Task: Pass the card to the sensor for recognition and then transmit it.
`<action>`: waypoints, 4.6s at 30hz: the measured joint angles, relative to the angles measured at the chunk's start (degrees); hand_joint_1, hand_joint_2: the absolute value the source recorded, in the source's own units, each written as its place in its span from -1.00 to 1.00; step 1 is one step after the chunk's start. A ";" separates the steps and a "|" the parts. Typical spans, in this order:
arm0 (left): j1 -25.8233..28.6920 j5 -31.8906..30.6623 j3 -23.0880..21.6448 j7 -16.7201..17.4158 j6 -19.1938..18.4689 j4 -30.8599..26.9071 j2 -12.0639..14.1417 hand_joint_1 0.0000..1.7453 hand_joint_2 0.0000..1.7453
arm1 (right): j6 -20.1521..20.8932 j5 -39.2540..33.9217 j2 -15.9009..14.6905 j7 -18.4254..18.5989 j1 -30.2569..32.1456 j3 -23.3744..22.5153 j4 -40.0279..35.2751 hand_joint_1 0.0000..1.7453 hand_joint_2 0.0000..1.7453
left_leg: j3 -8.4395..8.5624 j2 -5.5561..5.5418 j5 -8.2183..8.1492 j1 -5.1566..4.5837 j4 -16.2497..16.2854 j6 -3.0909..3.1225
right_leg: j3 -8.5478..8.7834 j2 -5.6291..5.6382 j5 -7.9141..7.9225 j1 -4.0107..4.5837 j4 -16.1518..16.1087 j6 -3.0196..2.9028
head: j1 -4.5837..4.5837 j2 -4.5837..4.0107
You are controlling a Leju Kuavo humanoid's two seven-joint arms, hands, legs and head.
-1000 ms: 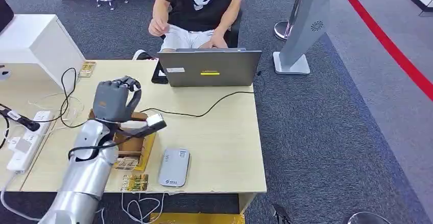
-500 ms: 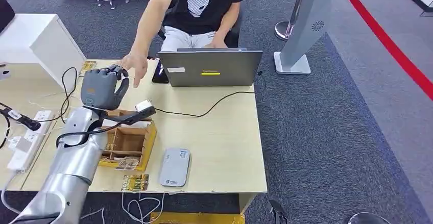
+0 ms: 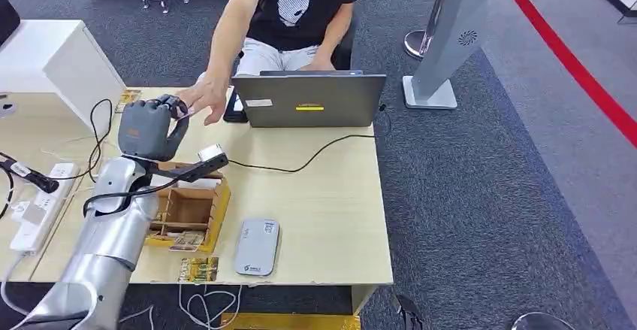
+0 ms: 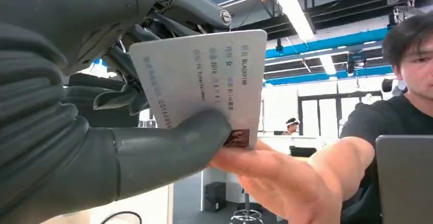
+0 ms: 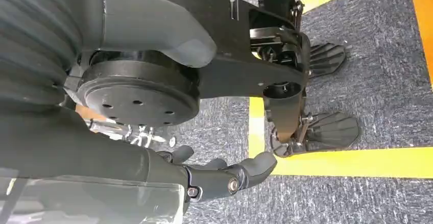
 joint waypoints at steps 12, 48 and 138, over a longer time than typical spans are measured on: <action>1.56 2.47 0.04 -2.44 -2.58 -3.21 -1.61 -1.00 1.00 | -0.07 -0.22 -0.02 -0.48 0.33 -0.04 0.00 -1.00 1.00 | 0.00 0.01 -0.04 0.00 -0.03 -0.03 | -0.04 0.01 -0.02 0.00 0.00 0.00 | 0.00 0.00; 23.82 -1.79 -19.69 1.99 -9.90 -21.75 -0.46 -1.00 1.00 | -0.07 -4.15 -1.57 -3.96 3.69 -4.39 -0.31 -1.00 1.00 | 0.01 0.06 -0.14 -0.01 -0.04 -0.05 | -0.05 0.01 -0.08 -0.01 -0.04 -0.01 | 0.00 0.00; 34.48 -2.43 -11.54 7.65 -2.82 -25.22 11.13 -1.00 1.00 | 0.02 -5.75 -3.48 -6.60 7.79 -6.49 -1.16 -1.00 1.00 | 0.04 0.04 -0.21 0.00 -0.08 -0.07 | 0.01 -0.02 -0.20 0.00 -0.01 0.01 | 0.00 0.00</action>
